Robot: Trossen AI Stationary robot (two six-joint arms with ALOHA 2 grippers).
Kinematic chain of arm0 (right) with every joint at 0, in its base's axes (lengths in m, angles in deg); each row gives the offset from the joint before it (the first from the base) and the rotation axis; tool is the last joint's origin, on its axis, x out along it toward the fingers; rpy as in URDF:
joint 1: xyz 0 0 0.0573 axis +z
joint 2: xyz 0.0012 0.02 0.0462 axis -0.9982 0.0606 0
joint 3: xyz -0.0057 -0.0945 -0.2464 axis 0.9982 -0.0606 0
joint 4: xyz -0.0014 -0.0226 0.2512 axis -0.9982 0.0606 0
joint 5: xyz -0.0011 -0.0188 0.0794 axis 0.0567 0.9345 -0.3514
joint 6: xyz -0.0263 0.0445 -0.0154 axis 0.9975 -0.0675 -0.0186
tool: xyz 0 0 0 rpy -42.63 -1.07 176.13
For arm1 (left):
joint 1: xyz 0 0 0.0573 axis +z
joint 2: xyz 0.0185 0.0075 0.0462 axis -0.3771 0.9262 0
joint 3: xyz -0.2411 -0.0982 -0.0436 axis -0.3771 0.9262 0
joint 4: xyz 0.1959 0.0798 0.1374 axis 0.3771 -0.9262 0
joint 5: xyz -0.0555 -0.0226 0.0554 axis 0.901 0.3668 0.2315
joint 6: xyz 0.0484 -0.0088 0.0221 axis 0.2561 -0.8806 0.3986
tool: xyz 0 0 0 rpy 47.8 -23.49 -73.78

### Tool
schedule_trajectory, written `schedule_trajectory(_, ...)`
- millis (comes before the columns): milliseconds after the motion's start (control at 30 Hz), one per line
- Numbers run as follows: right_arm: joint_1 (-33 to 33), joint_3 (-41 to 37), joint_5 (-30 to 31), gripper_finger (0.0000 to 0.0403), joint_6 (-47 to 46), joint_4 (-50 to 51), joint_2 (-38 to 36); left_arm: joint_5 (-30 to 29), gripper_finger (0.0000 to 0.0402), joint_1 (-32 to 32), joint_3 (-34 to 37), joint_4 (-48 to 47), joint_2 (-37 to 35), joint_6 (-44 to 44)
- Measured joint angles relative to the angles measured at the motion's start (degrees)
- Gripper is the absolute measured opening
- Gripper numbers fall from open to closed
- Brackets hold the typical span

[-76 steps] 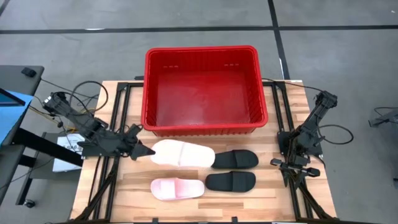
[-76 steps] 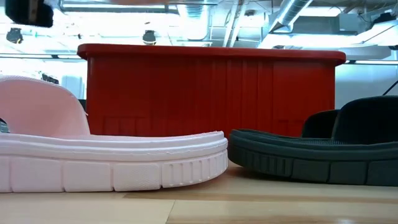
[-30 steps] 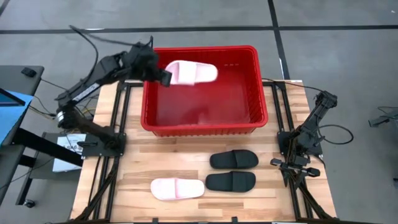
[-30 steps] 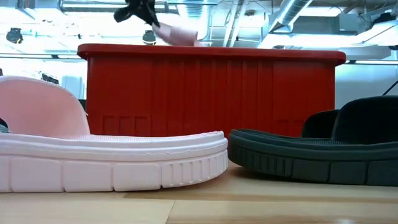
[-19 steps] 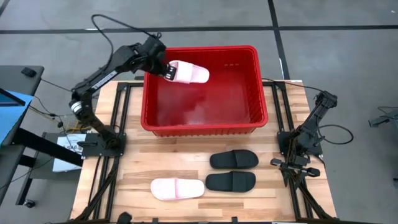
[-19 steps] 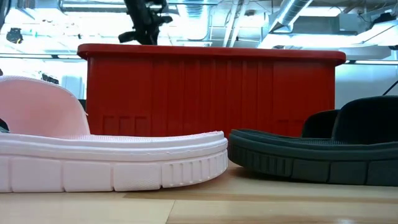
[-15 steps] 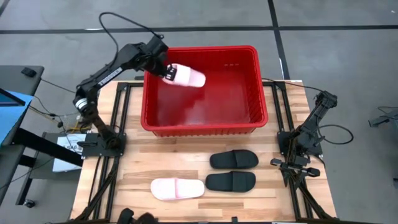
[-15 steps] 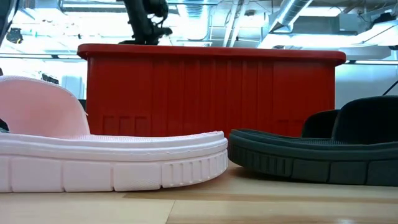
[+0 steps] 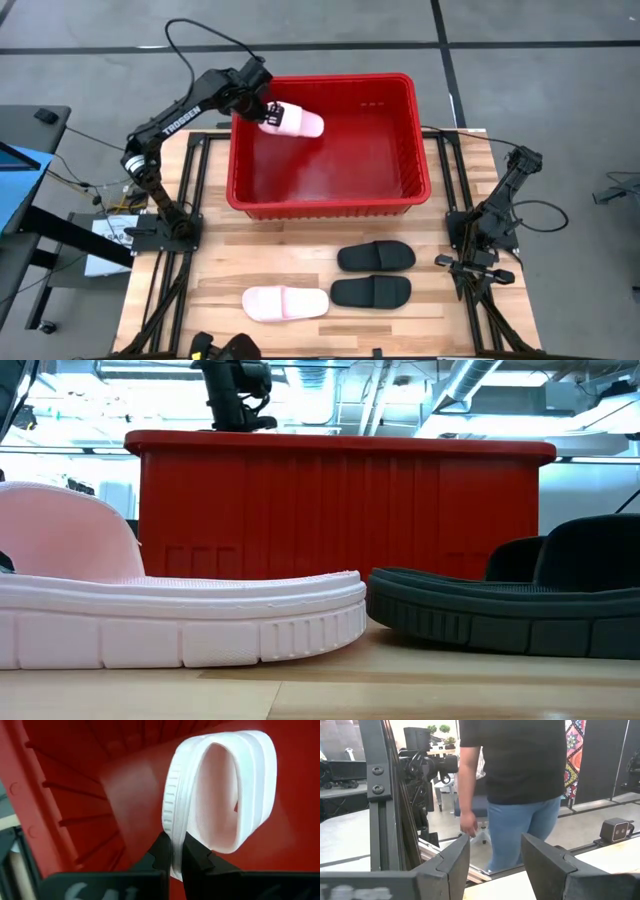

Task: Pick and place slides into bin
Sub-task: Put the top pink slide into the red bin

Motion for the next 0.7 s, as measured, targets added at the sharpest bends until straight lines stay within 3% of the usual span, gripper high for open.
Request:
schedule_trajectory(433,0.0,0.0,0.0,0.0166,0.0,0.0,0.0,3.8,0.0005,-1.1,0.0,0.4,1.5,-9.6)
schedule_trajectory(700,0.0,0.0,0.0,0.0168,0.0,0.0,0.0,1.8,0.0005,-1.2,0.0,0.6,1.8,-11.4)
